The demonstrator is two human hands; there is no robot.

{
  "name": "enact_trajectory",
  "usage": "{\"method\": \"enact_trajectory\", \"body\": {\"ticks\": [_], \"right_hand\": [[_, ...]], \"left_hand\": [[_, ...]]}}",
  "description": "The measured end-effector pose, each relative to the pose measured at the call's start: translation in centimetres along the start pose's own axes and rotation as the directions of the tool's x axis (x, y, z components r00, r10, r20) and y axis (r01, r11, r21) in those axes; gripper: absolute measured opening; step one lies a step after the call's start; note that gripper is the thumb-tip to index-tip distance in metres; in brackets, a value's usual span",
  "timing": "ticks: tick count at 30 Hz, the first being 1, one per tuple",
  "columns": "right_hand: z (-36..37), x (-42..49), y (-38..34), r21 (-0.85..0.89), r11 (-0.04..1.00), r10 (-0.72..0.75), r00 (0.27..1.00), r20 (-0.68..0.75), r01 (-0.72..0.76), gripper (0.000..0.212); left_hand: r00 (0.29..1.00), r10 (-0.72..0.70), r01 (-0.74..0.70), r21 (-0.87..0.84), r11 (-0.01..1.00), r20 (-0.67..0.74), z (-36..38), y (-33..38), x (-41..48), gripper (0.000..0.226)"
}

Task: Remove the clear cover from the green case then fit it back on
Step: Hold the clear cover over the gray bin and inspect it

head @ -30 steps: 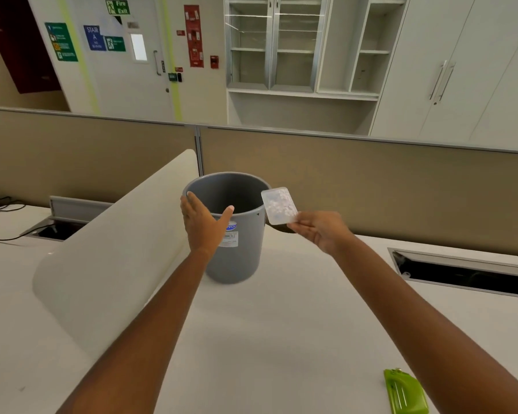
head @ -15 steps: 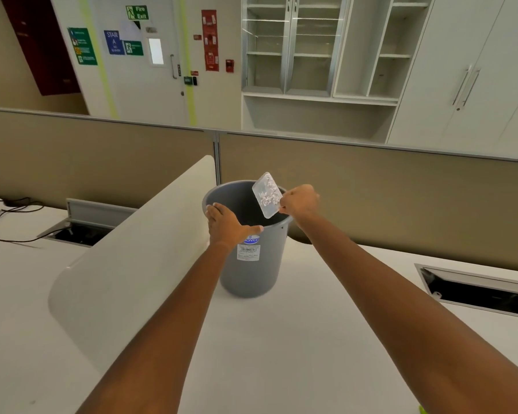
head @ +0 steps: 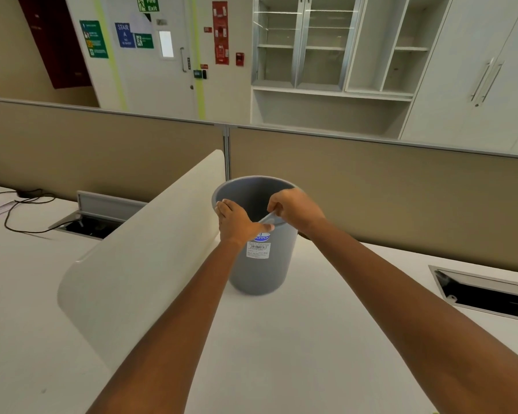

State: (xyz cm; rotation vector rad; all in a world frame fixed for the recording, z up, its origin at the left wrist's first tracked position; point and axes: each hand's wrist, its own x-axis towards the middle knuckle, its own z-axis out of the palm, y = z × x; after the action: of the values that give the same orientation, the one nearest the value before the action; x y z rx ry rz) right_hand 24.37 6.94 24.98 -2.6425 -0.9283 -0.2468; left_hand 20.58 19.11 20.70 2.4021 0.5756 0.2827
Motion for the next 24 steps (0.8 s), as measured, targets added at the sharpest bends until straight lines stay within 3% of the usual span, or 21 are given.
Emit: {"method": "enact_trajectory", "body": {"ticks": [10,19,21,24], "right_hand": [[-0.2,0.1,0.0,-0.002,0.999,-0.038,0.989,-0.14,0.038,0.025],[-0.2,-0.8,0.6,0.025,0.998,-0.058,0.984,-0.169,0.063,0.024],[-0.2,-0.6,0.7,0.126,0.992,0.036,0.978,-0.206,-0.01,0.025],[-0.5,-0.2,1.1,0.414,0.887,0.339,0.896,-0.287,-0.203,0.022]], "left_hand": [[1.0,0.0,0.0,0.004,1.0,0.006,0.0,0.0,-0.2,0.12],[1.0,0.005,-0.005,-0.01,1.0,0.009,-0.1,-0.1,-0.3,0.12],[1.0,0.006,-0.005,-0.026,1.0,0.012,-0.1,-0.1,-0.3,0.12],[1.0,0.013,-0.012,-0.042,0.999,0.025,-0.1,-0.1,-0.4,0.119]]}}
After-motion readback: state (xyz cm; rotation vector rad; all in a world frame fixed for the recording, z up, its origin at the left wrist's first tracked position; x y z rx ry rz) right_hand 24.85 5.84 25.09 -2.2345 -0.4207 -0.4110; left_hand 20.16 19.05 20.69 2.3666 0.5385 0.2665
